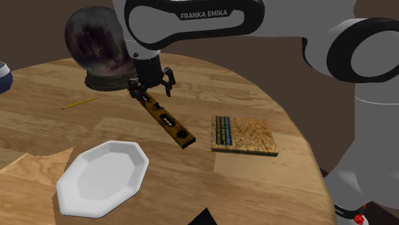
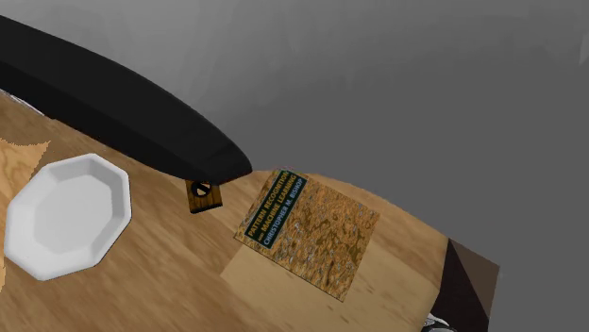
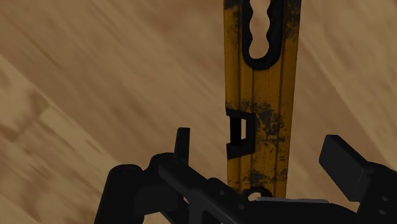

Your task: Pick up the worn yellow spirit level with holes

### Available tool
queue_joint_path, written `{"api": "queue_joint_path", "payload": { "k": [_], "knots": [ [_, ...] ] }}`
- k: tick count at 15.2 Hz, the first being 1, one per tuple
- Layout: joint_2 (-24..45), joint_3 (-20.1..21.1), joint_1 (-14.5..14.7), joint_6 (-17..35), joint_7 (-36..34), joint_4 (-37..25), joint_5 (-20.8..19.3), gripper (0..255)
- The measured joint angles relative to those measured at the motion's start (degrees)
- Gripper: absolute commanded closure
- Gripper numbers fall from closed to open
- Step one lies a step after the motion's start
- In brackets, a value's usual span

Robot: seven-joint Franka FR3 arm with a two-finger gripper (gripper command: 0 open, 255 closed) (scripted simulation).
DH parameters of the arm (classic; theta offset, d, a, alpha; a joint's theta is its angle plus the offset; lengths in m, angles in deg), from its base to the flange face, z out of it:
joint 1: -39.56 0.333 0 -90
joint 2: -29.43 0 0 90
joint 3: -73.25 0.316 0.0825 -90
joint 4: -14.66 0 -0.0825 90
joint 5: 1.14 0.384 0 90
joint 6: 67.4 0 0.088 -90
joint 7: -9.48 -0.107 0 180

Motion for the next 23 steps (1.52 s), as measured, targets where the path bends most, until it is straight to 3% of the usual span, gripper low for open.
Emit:
{"api": "queue_joint_path", "payload": {
  "k": [3,9,10,23],
  "knots": [
    [2.8,-0.3,1.2,-0.5,-0.6,-3.2,-0.9,0],
    [2.6,-0.4,0.5,3.9,-1.0,1.4,-0.9,0],
    [2.6,-0.4,0.5,4.2,-1.1,1.6,-1.0,255],
    [2.8,-0.4,0.8,2.8,-1.0,0.1,-1.0,255]
  ]
}}
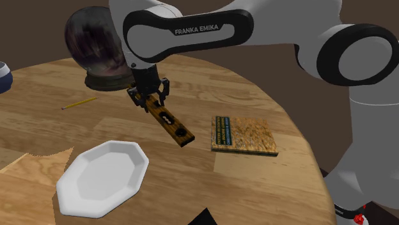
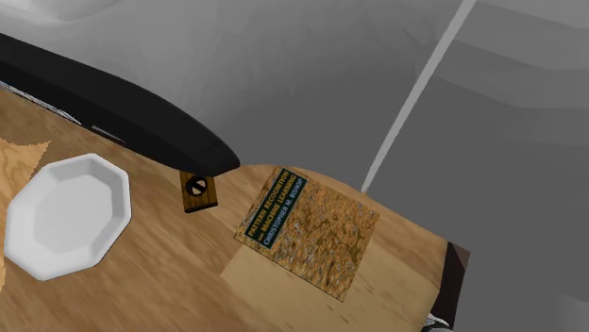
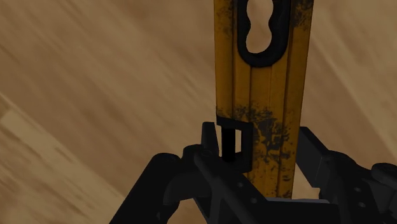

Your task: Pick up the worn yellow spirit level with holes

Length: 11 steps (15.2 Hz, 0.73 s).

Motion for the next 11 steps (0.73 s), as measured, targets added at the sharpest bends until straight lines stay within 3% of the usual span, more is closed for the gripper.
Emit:
{"api": "queue_joint_path", "payload": {
  "k": [11],
  "knots": [
    [1.9,-0.1,2.3,-9.5,0.7,-11.6,-0.6,255]
  ]
}}
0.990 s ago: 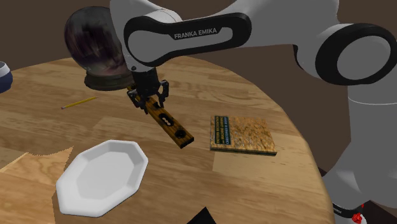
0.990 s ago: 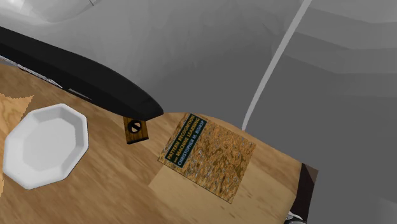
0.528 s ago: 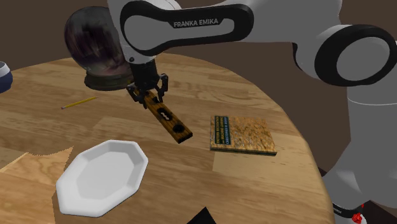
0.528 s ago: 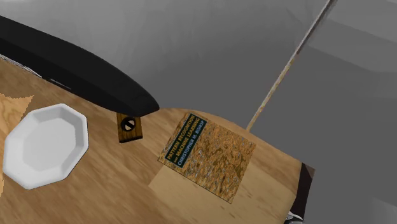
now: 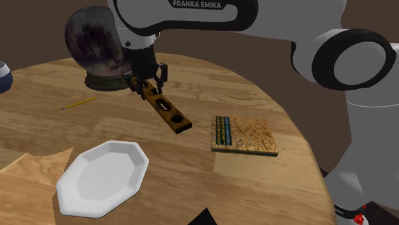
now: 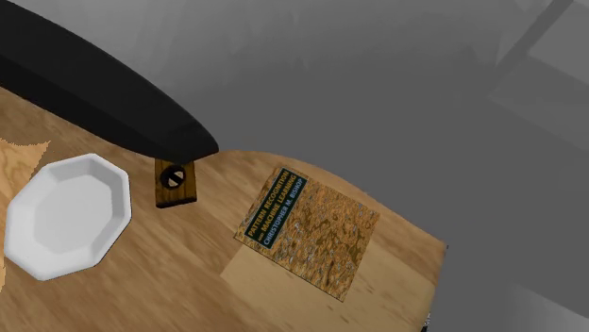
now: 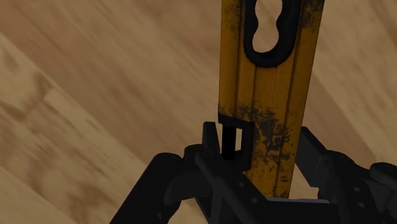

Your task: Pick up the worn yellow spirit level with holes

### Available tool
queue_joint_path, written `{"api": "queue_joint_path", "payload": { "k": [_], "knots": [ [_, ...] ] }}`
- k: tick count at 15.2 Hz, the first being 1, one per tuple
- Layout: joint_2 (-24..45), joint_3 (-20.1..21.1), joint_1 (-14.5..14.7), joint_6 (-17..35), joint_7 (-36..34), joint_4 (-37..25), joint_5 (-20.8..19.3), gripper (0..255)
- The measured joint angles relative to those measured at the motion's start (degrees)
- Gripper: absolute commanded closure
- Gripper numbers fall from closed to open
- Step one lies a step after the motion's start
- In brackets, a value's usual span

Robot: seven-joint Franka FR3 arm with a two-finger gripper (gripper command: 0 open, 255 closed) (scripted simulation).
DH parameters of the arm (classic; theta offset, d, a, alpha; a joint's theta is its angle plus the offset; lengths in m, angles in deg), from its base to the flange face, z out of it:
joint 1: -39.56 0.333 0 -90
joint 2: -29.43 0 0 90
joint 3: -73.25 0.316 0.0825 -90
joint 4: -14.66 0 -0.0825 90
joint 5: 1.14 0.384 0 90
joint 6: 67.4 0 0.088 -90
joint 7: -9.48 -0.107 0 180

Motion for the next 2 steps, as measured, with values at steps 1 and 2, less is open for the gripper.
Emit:
{"api": "queue_joint_path", "payload": {
  "k": [1,2],
  "knots": [
    [-0.1,0.0,0.1,-0.7,0.1,-0.6,0.0,255],
    [0.1,0.0,0.2,-1.4,0.2,-1.6,0.0,255]
  ]
}}
